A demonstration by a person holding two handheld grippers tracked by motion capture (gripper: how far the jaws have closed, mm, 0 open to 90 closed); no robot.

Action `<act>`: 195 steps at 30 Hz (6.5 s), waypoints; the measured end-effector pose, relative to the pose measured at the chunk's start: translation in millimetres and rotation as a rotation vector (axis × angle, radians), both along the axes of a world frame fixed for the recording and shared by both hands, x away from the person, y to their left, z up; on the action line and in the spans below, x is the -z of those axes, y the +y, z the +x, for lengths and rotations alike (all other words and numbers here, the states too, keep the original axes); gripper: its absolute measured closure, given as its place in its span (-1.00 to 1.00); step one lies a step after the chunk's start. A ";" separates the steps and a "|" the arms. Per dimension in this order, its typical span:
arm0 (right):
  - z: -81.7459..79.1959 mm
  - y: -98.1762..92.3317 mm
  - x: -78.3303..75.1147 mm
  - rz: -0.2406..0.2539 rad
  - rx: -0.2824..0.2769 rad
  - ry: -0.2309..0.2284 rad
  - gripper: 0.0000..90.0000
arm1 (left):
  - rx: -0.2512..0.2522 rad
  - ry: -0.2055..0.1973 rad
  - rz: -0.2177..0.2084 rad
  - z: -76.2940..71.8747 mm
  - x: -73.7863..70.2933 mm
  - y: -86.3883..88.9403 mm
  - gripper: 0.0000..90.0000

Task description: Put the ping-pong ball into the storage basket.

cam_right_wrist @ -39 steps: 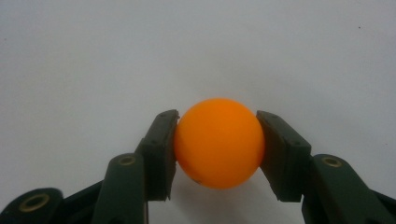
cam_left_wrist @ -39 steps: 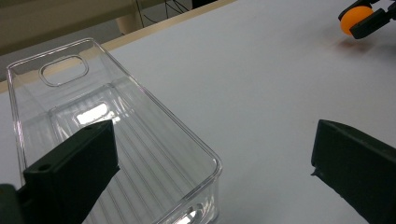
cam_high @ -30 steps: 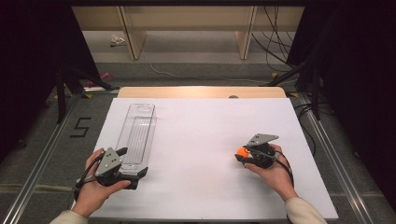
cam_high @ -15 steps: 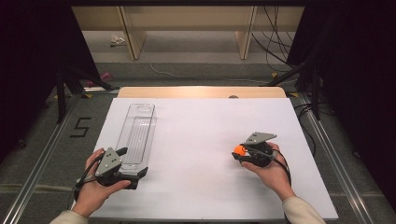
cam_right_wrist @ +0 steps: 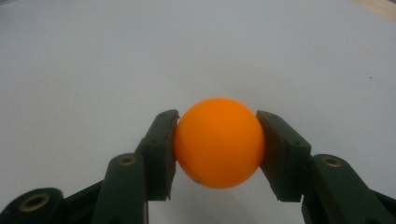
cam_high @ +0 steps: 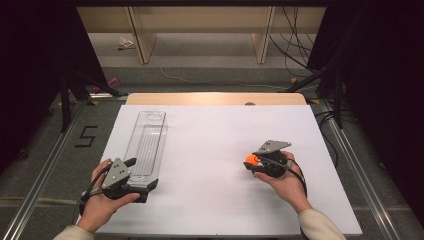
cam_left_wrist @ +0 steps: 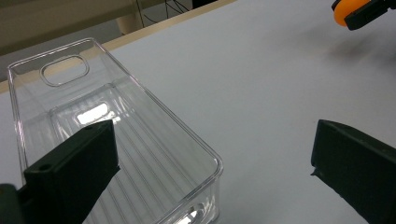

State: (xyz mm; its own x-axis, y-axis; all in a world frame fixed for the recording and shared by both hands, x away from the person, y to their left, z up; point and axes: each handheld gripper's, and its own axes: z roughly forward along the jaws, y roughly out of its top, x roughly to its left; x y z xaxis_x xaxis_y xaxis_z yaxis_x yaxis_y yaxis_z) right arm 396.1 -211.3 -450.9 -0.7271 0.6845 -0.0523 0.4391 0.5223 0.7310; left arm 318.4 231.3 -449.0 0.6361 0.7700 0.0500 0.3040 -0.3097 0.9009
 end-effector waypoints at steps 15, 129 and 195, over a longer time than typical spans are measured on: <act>3.1 10.1 -4.2 0.015 -0.013 -0.016 0.14 | -0.001 0.001 -0.003 0.0 0.1 0.2 -0.99; 19.0 48.0 -20.0 0.084 -0.055 -0.065 0.14 | -0.008 -0.001 -0.002 0.5 -0.3 1.8 -0.99; 25.3 72.0 -23.8 0.109 -0.091 -0.074 0.14 | -0.008 -0.002 -0.003 0.5 -0.2 1.8 -0.98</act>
